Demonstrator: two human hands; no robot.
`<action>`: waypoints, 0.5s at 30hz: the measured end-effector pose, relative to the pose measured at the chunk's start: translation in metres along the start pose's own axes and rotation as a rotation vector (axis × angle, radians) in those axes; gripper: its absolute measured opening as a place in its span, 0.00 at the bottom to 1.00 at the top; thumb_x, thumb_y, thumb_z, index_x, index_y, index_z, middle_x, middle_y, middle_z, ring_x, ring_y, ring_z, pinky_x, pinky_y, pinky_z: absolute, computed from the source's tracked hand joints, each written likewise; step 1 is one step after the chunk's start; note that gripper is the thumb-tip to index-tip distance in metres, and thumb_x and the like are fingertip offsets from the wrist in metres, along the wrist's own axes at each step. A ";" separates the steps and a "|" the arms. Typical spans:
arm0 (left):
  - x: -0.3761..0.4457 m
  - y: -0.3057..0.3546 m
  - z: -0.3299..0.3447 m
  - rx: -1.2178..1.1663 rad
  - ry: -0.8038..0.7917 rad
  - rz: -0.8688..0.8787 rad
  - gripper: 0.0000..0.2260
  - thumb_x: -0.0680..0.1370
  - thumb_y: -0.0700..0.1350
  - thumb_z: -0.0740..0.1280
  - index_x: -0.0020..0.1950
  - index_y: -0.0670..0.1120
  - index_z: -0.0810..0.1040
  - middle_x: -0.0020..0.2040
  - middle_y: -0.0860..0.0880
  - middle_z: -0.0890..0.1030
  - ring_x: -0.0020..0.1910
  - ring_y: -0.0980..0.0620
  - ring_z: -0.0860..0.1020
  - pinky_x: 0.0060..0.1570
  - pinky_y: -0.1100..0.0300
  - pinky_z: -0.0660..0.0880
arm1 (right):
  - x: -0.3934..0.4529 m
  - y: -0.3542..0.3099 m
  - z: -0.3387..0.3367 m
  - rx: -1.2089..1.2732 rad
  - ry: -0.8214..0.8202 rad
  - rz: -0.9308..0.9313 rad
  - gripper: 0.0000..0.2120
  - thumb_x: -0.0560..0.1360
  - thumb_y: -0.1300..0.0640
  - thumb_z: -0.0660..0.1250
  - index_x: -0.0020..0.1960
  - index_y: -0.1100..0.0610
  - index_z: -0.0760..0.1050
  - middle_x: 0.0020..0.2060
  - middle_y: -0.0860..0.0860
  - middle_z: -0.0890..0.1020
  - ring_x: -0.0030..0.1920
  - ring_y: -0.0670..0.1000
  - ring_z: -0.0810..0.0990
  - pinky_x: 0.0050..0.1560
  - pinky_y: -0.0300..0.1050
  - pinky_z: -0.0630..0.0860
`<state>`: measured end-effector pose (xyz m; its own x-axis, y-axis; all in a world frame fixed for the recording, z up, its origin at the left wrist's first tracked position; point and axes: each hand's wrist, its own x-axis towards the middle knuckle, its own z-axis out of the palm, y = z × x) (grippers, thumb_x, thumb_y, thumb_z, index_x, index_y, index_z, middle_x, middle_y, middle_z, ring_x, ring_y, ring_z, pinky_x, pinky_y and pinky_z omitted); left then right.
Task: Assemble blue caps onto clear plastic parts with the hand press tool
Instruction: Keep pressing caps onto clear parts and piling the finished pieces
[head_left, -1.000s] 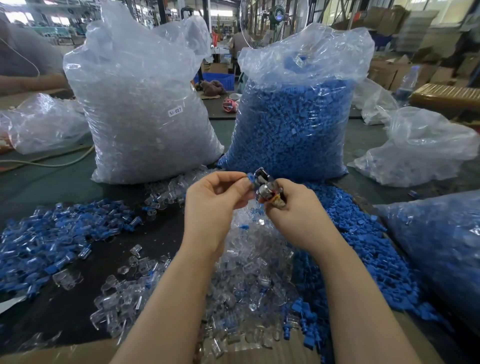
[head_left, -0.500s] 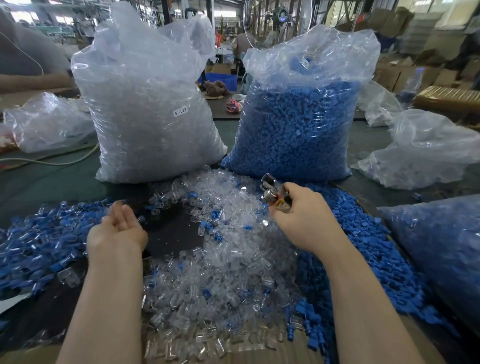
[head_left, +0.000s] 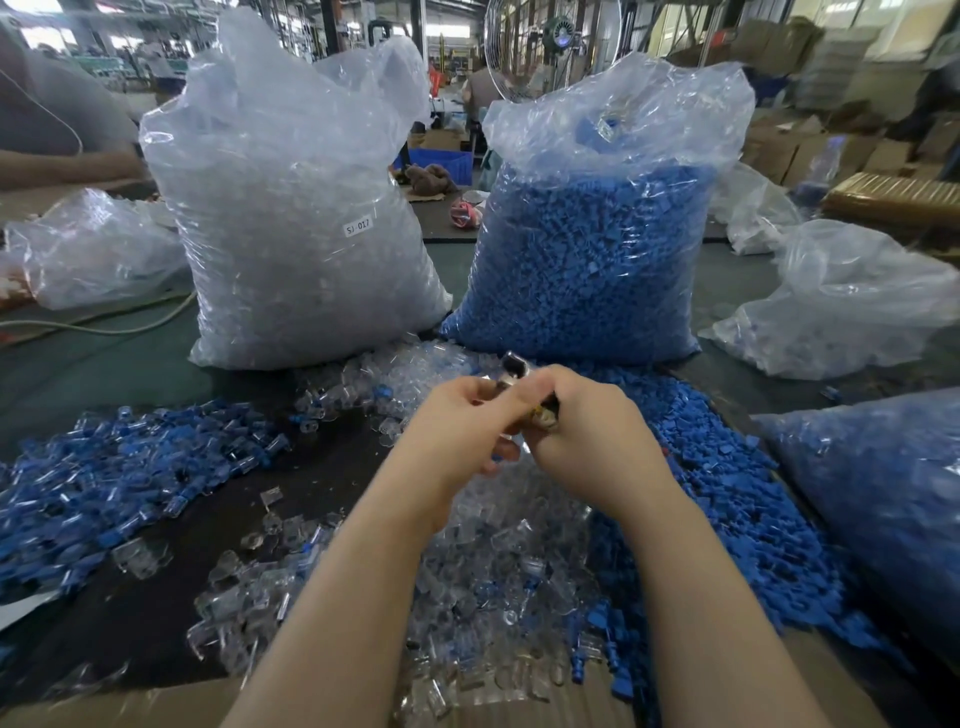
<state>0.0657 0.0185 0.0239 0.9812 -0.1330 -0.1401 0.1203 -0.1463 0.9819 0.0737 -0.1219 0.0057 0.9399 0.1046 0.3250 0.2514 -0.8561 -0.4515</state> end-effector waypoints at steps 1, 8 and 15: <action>0.000 -0.001 0.003 0.021 0.037 0.032 0.21 0.71 0.59 0.73 0.50 0.42 0.81 0.40 0.49 0.85 0.30 0.59 0.78 0.30 0.66 0.74 | 0.000 -0.001 0.000 0.005 -0.007 -0.010 0.07 0.73 0.55 0.65 0.42 0.51 0.66 0.36 0.51 0.78 0.40 0.58 0.75 0.37 0.51 0.71; 0.002 -0.004 0.000 -0.052 0.245 0.157 0.09 0.74 0.44 0.74 0.44 0.38 0.82 0.32 0.48 0.83 0.29 0.55 0.79 0.30 0.65 0.76 | -0.002 0.002 0.000 -0.171 -0.084 -0.030 0.16 0.69 0.53 0.66 0.54 0.48 0.65 0.43 0.44 0.72 0.48 0.52 0.69 0.54 0.51 0.63; 0.009 -0.013 -0.026 0.087 0.270 0.132 0.11 0.75 0.57 0.71 0.43 0.49 0.82 0.37 0.52 0.85 0.35 0.59 0.81 0.34 0.69 0.74 | -0.001 0.006 -0.005 -0.126 -0.096 0.146 0.15 0.73 0.51 0.64 0.59 0.49 0.69 0.48 0.50 0.76 0.49 0.56 0.75 0.49 0.51 0.72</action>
<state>0.0773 0.0447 0.0134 0.9935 0.1072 0.0379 -0.0123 -0.2296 0.9732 0.0735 -0.1292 0.0069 0.9834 0.0178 0.1804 0.0860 -0.9217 -0.3781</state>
